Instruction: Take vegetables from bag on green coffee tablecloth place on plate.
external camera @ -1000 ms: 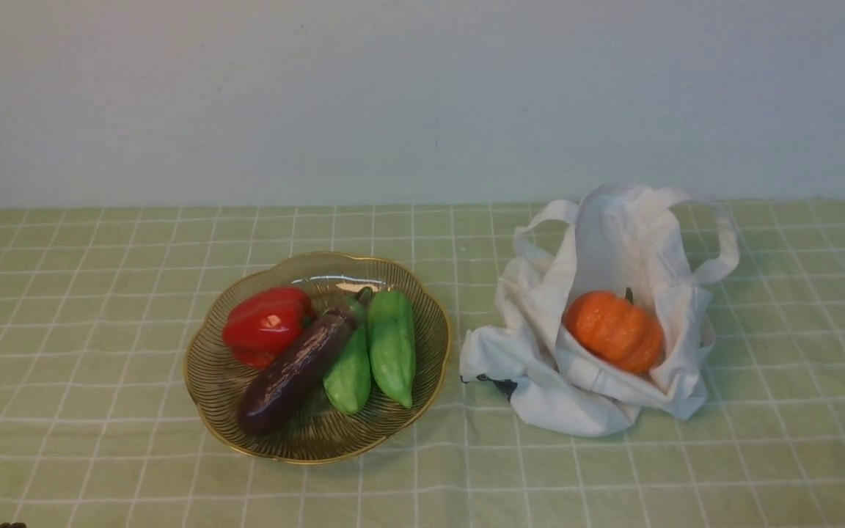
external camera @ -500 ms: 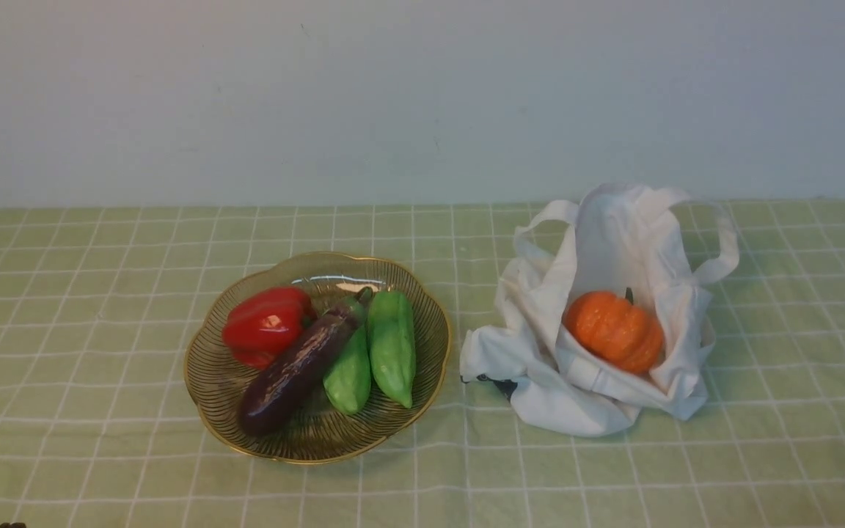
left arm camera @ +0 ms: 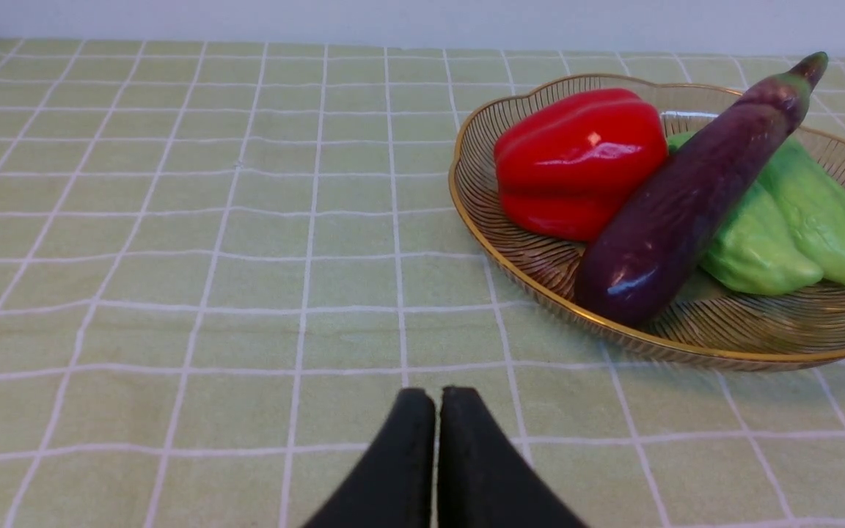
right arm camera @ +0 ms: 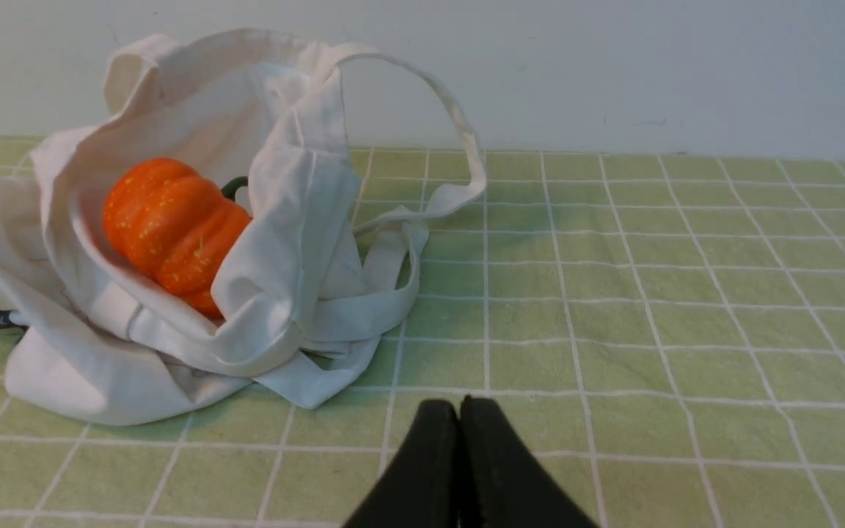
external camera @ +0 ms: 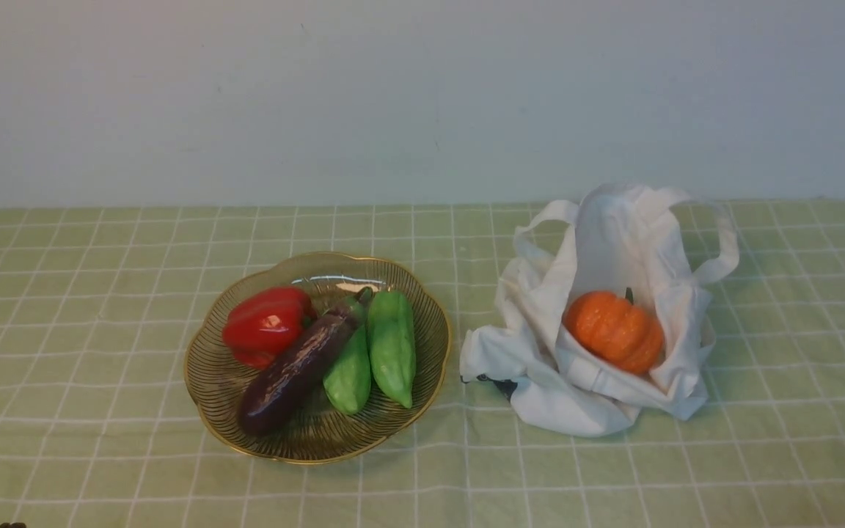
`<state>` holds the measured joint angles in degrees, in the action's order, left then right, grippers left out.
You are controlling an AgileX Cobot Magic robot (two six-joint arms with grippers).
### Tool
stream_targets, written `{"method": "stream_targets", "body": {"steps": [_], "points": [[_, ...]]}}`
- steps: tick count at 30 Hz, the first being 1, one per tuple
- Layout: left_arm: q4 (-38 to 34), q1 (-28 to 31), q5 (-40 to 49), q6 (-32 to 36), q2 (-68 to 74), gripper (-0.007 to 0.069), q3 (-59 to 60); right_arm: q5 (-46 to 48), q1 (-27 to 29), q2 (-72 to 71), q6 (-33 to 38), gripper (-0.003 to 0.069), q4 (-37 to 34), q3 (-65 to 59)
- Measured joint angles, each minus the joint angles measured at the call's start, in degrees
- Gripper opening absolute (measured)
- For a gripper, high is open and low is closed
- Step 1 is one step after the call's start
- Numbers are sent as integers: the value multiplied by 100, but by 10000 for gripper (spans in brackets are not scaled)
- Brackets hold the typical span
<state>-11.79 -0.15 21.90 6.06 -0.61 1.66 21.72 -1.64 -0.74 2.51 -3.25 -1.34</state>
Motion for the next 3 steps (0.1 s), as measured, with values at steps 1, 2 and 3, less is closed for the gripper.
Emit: {"method": "stream_targets", "body": {"steps": [1, 2, 3], "points": [[0, 0, 0, 0, 0, -5, 0, 0, 0, 0, 0, -15, 0, 0], [0, 0, 0, 0, 0, -5, 0, 0, 0, 0, 0, -15, 0, 0], [0, 0, 0, 0, 0, -5, 0, 0, 0, 0, 0, -15, 0, 0]]}}
